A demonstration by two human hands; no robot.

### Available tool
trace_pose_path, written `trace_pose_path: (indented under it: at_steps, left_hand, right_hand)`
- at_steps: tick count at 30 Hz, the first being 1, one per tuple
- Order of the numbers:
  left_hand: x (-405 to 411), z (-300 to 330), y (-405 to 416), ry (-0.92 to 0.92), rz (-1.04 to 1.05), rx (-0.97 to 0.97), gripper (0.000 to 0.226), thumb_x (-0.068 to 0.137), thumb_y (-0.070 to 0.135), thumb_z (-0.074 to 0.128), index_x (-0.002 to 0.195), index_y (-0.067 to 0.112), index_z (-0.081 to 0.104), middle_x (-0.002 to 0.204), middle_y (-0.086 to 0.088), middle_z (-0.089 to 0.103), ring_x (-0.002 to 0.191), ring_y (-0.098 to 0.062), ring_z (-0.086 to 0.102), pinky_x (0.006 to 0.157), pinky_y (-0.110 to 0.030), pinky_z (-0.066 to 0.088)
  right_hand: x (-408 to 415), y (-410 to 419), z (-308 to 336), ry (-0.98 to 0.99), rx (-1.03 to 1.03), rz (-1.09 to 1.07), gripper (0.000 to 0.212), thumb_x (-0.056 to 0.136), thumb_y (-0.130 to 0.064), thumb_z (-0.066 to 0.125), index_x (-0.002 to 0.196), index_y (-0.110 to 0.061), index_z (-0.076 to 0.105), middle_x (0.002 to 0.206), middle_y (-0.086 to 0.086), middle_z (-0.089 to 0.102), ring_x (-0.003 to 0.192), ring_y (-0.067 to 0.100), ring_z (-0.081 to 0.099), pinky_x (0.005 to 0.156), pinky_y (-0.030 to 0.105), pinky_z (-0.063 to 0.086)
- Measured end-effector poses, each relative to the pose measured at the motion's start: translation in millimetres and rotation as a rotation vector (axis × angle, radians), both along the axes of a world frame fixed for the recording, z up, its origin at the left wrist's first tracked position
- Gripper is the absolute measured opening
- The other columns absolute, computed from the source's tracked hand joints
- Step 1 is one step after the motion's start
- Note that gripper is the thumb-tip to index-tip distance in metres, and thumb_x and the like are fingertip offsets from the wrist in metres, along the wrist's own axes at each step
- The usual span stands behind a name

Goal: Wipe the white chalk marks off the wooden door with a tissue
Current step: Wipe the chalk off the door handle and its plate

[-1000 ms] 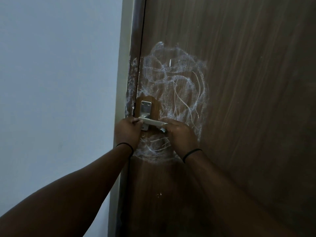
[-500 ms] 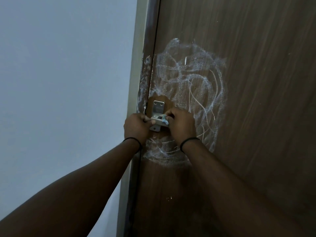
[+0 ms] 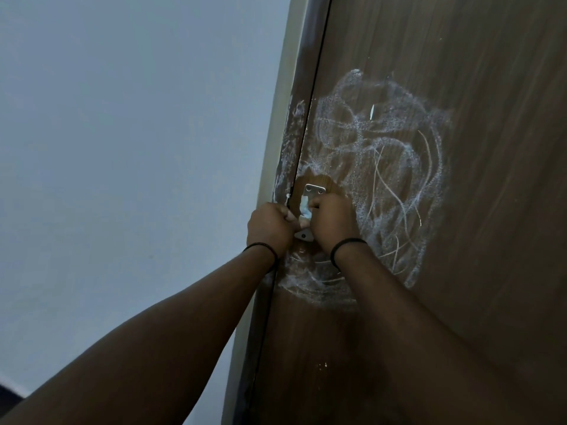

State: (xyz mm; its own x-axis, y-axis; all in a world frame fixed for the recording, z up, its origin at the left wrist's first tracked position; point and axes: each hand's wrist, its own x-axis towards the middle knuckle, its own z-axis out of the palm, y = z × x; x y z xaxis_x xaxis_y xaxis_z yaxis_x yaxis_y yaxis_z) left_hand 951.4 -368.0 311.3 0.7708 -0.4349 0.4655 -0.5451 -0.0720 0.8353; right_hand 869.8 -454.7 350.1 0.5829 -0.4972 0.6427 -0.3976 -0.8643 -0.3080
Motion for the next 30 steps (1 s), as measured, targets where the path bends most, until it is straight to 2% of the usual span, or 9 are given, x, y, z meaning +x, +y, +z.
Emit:
trace_pose_path:
  at_steps: [1, 4, 6, 9, 13, 15, 19, 25, 30]
  left_hand:
    - [0, 0, 0, 0.004, -0.002, -0.003, 0.026, 0.073, 0.026, 0.084, 0.057, 0.018, 0.065, 0.061, 0.005, 0.066, 0.062, -0.012, 0.064, 0.062, -0.028, 0.053]
    - [0, -2, -2, -0.007, 0.001, -0.005, 0.029, 0.074, 0.023, 0.083, 0.054, 0.021, 0.063, 0.060, 0.008, 0.063, 0.061, -0.008, 0.060, 0.058, -0.022, 0.045]
    - [0, -2, -2, -0.005, -0.006, -0.012, 0.029, 0.073, 0.025, 0.084, 0.054, 0.019, 0.063, 0.059, 0.008, 0.061, 0.058, -0.008, 0.058, 0.054, -0.020, 0.041]
    - [-2, -1, -1, -0.039, 0.009, 0.011, 0.036, 0.074, 0.027, 0.084, 0.049, 0.020, 0.058, 0.057, 0.007, 0.058, 0.058, -0.010, 0.057, 0.053, -0.021, 0.042]
    - [-5, 8, 3, -0.088, 0.026, 0.111, 0.026, 0.076, 0.023, 0.079, 0.056, 0.016, 0.063, 0.065, 0.001, 0.065, 0.066, -0.018, 0.061, 0.060, -0.024, 0.046]
    - [-6, 11, 3, -0.097, 0.026, 0.144, 0.025, 0.076, 0.023, 0.079, 0.059, 0.015, 0.064, 0.068, -0.002, 0.066, 0.067, -0.019, 0.062, 0.063, -0.027, 0.049]
    - [-8, 12, 3, -0.127, 0.055, 0.179, 0.037, 0.078, 0.021, 0.077, 0.052, 0.018, 0.050, 0.059, -0.001, 0.056, 0.060, -0.022, 0.053, 0.055, -0.026, 0.040]
    - [-7, 14, 4, -0.144, 0.056, 0.204, 0.038, 0.079, 0.012, 0.070, 0.051, 0.016, 0.047, 0.062, -0.005, 0.058, 0.061, -0.022, 0.054, 0.056, -0.026, 0.041]
    - [-5, 12, 2, -0.168, 0.044, 0.210, 0.039, 0.079, 0.023, 0.078, 0.052, 0.021, 0.050, 0.063, 0.000, 0.059, 0.062, -0.018, 0.056, 0.054, -0.024, 0.038]
  right_hand:
    - [-3, -1, 0, 0.034, 0.011, 0.023, 0.027, 0.084, 0.002, 0.053, 0.067, -0.008, 0.070, 0.071, 0.005, 0.063, 0.063, 0.018, 0.056, 0.057, 0.027, 0.042]
    - [-7, -1, 1, 0.059, 0.029, 0.084, 0.039, 0.090, -0.011, 0.058, 0.052, -0.018, 0.062, 0.066, 0.006, 0.066, 0.049, 0.011, 0.048, 0.051, 0.025, 0.035]
    - [-4, -4, 6, 0.055, 0.052, 0.060, 0.027, 0.091, -0.015, 0.062, 0.066, -0.016, 0.073, 0.078, 0.004, 0.072, 0.063, 0.013, 0.060, 0.056, 0.026, 0.045]
    - [5, -5, 12, -0.025, 0.083, -0.028, 0.016, 0.087, -0.008, 0.064, 0.080, -0.015, 0.077, 0.090, 0.003, 0.075, 0.083, 0.017, 0.068, 0.074, 0.030, 0.057]
    - [9, 2, 12, -0.036, 0.066, -0.107, 0.023, 0.087, -0.002, 0.059, 0.082, -0.015, 0.077, 0.090, 0.006, 0.074, 0.083, 0.022, 0.068, 0.066, 0.026, 0.051]
    - [5, 1, 14, 0.013, 0.103, -0.029, 0.021, 0.084, -0.001, 0.063, 0.082, -0.015, 0.078, 0.089, 0.003, 0.075, 0.082, 0.018, 0.068, 0.069, 0.025, 0.051]
    - [-7, -6, 26, 0.101, 0.170, 0.099, 0.018, 0.080, -0.001, 0.072, 0.078, -0.018, 0.079, 0.086, -0.002, 0.076, 0.081, 0.009, 0.066, 0.076, 0.025, 0.053]
    - [10, 4, 12, 0.017, -0.018, -0.063, 0.027, 0.084, 0.006, 0.057, 0.090, -0.011, 0.077, 0.099, 0.010, 0.072, 0.091, 0.025, 0.067, 0.080, 0.033, 0.056]
    - [-17, -14, 20, 0.076, 0.158, 0.177, 0.016, 0.083, -0.002, 0.070, 0.085, -0.015, 0.079, 0.091, 0.000, 0.076, 0.077, 0.006, 0.064, 0.076, 0.023, 0.050]
